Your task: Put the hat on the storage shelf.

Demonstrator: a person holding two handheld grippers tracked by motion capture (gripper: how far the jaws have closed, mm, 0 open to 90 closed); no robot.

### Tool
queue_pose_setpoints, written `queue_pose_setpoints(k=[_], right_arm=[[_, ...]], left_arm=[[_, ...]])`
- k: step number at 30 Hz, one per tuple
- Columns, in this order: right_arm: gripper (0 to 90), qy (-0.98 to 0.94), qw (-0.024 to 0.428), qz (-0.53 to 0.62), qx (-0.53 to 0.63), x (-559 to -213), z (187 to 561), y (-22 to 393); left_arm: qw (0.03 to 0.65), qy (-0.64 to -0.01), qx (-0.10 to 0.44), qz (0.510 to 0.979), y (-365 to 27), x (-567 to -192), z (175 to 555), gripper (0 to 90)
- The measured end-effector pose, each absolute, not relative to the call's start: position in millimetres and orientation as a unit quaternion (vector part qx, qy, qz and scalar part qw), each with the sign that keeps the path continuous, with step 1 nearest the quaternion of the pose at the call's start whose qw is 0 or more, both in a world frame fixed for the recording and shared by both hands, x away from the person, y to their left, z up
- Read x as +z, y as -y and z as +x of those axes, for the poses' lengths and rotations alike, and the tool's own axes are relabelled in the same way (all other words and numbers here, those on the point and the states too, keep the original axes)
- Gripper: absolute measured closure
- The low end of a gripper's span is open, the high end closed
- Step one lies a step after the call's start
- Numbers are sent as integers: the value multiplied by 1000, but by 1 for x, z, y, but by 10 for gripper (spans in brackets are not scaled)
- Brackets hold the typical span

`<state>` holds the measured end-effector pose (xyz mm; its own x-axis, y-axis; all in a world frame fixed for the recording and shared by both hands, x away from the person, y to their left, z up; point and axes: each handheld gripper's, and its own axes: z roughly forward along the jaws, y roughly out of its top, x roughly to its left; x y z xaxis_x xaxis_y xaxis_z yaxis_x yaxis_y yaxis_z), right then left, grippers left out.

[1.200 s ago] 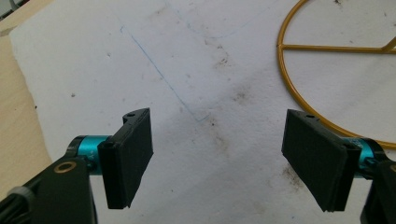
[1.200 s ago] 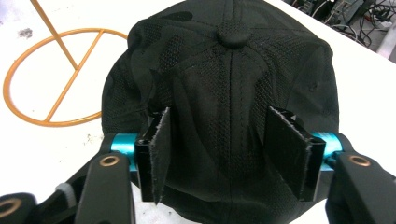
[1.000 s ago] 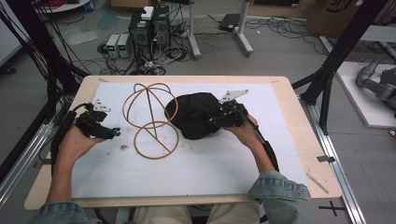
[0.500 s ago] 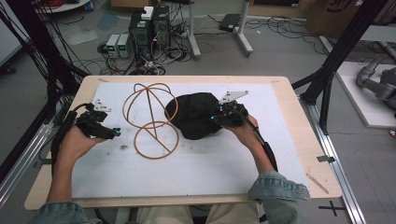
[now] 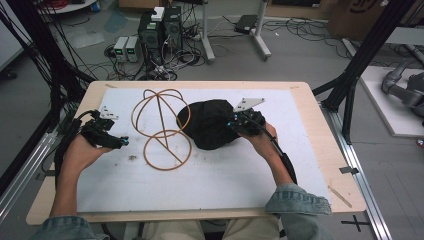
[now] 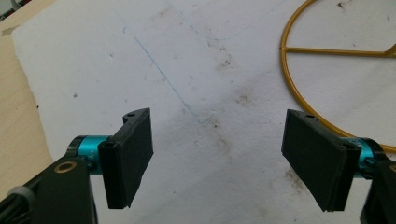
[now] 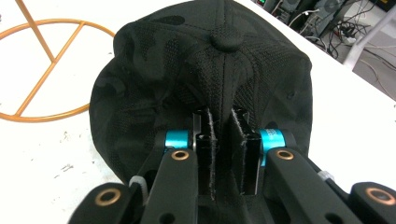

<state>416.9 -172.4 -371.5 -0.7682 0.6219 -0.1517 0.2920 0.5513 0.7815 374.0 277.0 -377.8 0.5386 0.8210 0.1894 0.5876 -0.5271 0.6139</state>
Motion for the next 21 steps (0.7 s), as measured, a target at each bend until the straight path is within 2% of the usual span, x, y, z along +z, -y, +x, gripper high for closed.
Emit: queue_pose_setpoints(k=[21], right_arm=[[858,-821,245,281,432,-358,410,178]], left_arm=[[249,-417,237,841,-276,-375,374,250]])
